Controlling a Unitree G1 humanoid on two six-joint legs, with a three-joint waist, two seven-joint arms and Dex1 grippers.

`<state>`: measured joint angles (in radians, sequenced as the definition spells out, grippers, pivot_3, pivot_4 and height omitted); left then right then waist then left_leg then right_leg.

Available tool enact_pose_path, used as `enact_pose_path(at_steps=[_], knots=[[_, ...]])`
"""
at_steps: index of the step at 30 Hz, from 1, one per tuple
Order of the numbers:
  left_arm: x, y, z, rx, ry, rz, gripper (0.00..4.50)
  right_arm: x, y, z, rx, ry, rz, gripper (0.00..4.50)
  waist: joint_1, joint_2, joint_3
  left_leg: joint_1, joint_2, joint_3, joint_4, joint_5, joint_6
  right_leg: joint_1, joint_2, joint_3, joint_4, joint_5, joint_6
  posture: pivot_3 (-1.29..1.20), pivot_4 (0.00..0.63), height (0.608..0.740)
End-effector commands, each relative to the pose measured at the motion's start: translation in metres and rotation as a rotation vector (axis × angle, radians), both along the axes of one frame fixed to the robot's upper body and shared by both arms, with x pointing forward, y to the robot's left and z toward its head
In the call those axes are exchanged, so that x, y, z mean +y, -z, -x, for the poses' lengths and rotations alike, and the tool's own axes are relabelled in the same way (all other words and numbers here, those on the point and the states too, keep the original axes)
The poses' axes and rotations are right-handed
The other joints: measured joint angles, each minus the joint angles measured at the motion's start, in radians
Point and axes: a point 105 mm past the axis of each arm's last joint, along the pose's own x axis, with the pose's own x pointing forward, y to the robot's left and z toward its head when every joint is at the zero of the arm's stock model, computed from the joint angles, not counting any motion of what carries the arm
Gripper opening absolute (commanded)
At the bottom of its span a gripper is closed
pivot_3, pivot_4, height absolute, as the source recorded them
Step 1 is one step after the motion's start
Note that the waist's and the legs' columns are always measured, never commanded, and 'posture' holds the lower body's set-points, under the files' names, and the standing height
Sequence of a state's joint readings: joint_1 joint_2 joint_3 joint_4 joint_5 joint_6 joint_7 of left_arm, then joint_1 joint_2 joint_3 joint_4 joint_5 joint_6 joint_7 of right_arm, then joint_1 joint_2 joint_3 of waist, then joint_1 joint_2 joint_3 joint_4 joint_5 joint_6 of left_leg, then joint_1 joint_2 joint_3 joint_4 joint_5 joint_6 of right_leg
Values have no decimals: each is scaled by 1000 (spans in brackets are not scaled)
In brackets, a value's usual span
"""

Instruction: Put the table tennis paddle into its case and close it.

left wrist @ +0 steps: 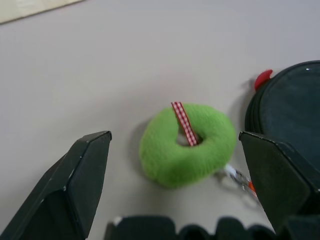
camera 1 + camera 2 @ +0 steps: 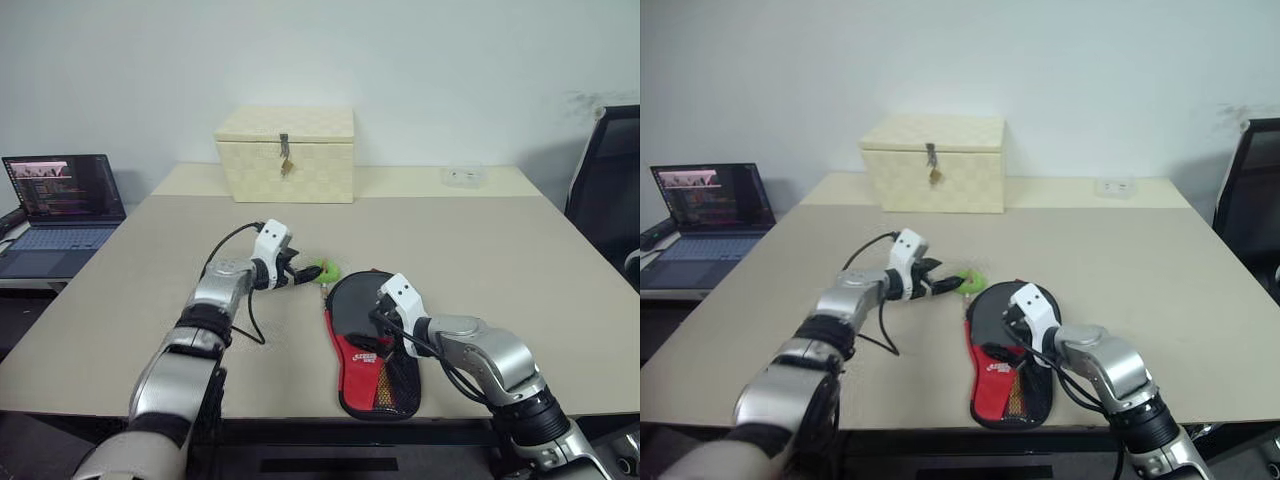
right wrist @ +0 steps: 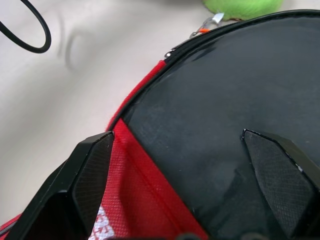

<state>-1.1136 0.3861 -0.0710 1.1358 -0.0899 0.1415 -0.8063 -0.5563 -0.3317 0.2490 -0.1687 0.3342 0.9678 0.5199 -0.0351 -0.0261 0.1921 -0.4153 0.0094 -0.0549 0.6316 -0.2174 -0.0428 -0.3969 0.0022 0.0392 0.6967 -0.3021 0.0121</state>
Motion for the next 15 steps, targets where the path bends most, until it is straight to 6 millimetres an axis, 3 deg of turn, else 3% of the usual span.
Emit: enact_pose_path(at_steps=[1, 11, 15], knots=[[-3, 4, -4, 25, -19, -36, 4452, 1, -6, 1, -28, 17, -10, 4500, -1, 0, 0, -1, 0, 0, 0, 0, 0, -1, 0, 0, 0, 0, 0, 0, 150, 740], [-16, 20, -6, 60, -55, -92, 4452, -5, -6, 2, -37, 75, -11, 4500, 1, 0, 0, -3, 1, 1, 2, 0, 0, -5, 0, 1, 3, 0, 0, 0, 150, 740], [-24, 18, -7, 45, -59, -68, 3577, -6, -9, -1, -56, 93, -16, 4500, 2, 0, 0, -3, 1, 1, 2, 0, 0, -5, 0, 1, 3, 0, 0, 0, 150, 740]])
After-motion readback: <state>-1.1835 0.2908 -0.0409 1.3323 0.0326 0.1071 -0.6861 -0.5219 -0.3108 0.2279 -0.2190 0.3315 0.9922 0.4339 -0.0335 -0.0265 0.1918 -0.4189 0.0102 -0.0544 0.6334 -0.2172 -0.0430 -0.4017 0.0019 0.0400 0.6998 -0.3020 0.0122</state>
